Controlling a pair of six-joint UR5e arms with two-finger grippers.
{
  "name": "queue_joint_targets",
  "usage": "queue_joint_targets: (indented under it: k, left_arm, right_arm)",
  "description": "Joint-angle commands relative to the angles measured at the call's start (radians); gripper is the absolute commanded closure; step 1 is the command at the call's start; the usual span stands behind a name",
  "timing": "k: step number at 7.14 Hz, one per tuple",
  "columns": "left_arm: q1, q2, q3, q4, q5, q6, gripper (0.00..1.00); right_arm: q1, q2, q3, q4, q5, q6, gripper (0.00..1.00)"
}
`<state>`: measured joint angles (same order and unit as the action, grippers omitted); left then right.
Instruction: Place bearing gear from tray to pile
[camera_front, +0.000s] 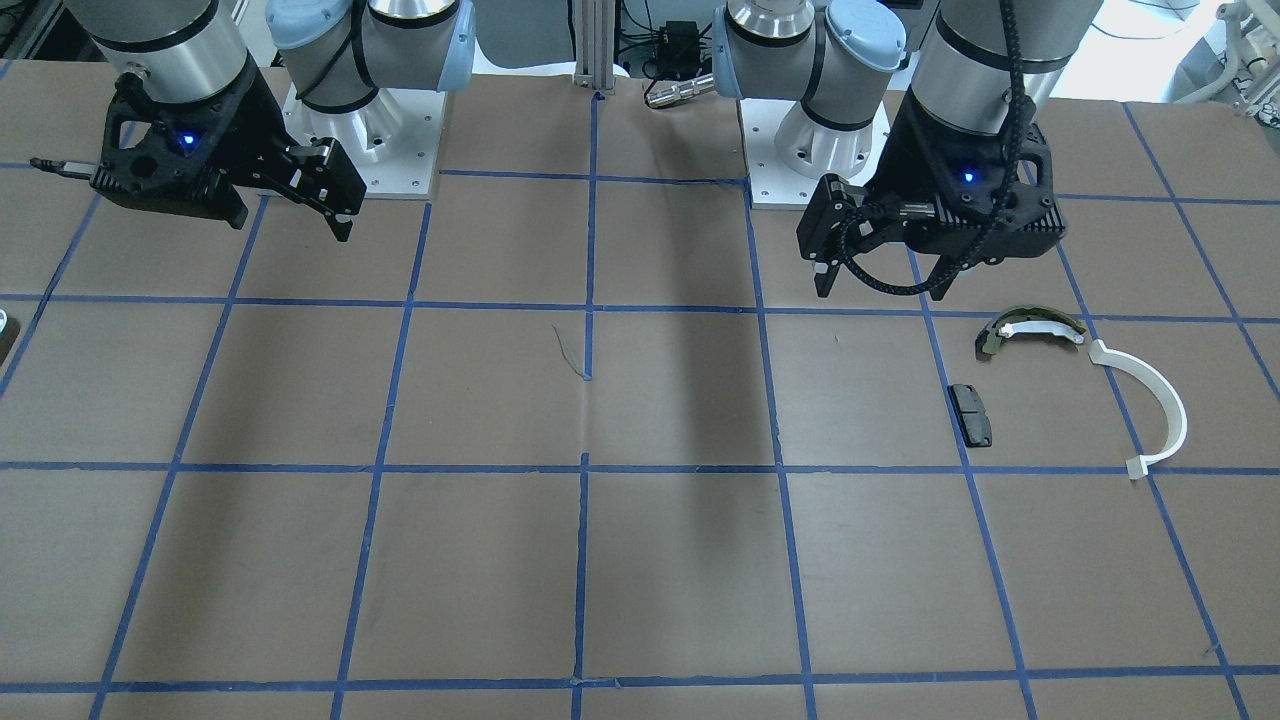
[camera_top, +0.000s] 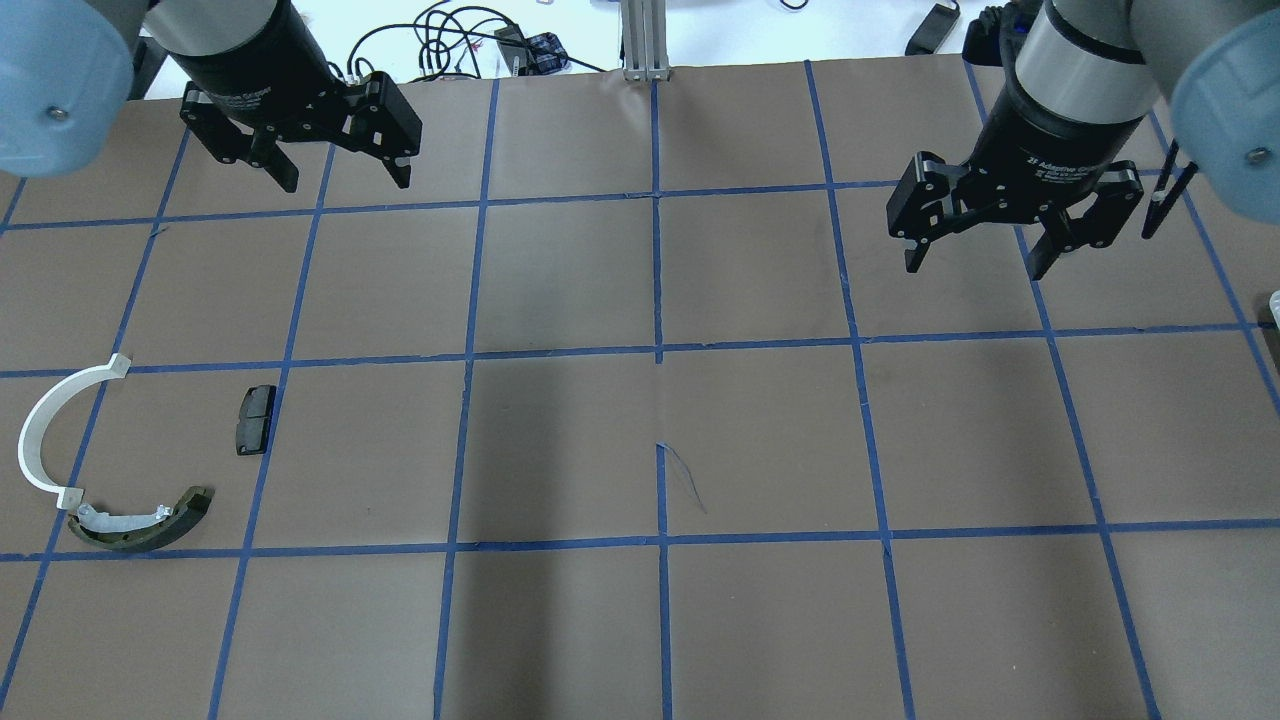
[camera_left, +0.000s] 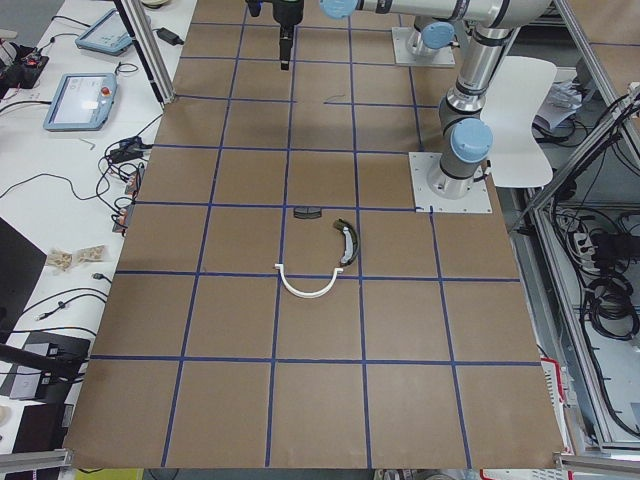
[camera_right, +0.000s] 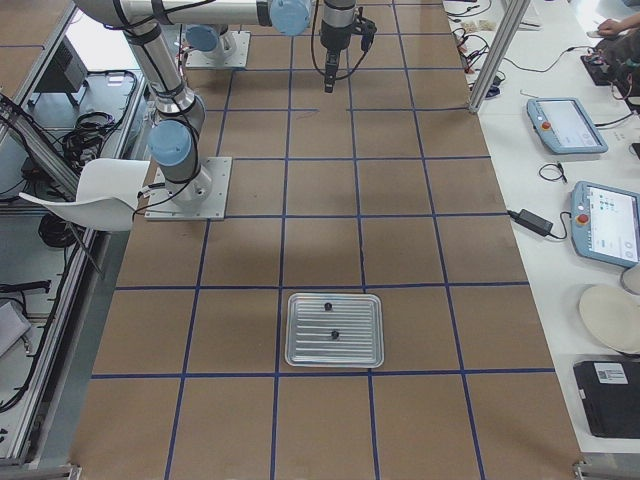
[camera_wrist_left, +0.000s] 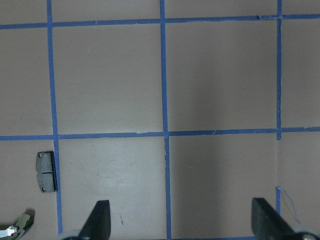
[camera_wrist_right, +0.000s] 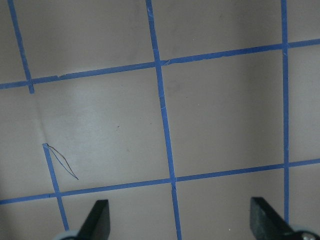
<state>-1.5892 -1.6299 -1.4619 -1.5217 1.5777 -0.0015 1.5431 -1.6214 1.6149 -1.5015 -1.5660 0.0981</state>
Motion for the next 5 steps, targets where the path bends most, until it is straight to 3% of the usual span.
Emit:
queue_joint_targets:
  k: [1,5]
  left_arm:
    - [0.000,0.001,-0.002,0.000,0.001,0.000,0.00]
    - [0.000,0.001,0.000,0.000,-0.001,0.000,0.00]
  right_arm:
    - [0.000,0.000,0.002,0.000,0.000,-0.001,0.00]
    - [0.000,0.001,0.002,0.003,-0.014,-0.017,0.00]
